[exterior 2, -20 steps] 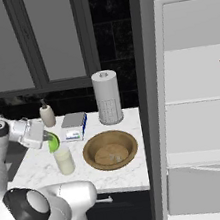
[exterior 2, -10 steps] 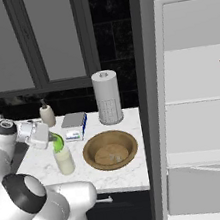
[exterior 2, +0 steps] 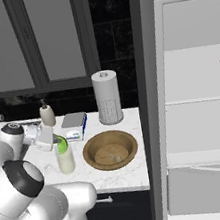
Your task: Grab a lemon wedge from the fridge and one ice cube from the ice bowl, and put them in the glass of lemonade.
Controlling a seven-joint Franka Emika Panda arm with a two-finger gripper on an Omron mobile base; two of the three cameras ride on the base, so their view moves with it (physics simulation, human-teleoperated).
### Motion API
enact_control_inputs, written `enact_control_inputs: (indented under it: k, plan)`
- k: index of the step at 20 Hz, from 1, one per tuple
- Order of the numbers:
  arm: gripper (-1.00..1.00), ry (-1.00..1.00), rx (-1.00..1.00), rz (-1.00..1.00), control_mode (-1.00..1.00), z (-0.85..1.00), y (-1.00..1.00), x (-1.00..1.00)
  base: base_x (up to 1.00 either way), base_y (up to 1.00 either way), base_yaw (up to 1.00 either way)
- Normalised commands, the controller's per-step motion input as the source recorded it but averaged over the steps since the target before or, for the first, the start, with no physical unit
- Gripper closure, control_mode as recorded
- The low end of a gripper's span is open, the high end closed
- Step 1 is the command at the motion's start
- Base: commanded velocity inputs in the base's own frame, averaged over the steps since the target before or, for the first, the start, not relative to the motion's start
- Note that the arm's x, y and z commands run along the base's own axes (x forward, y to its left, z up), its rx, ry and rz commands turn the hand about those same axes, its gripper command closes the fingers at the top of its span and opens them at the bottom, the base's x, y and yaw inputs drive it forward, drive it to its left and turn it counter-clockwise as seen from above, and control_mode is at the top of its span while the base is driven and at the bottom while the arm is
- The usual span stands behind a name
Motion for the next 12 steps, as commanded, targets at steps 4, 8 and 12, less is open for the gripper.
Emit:
enact_control_inputs:
  k: [4, 8, 12]
  plan:
    - [1.00, 0.00, -0.01, 0.00, -1.00, -0.22, 0.00, 0.27, 0.00, 0.00, 0.00]
    - [1.00, 0.00, -0.03, 0.00, -1.00, -0.16, 0.00, 0.05, 0.00, 0.00, 0.00]
    - [1.00, -0.07, -0.05, 0.00, -1.00, 0.02, 0.05, -0.35, 0.00, 0.00, 0.00]
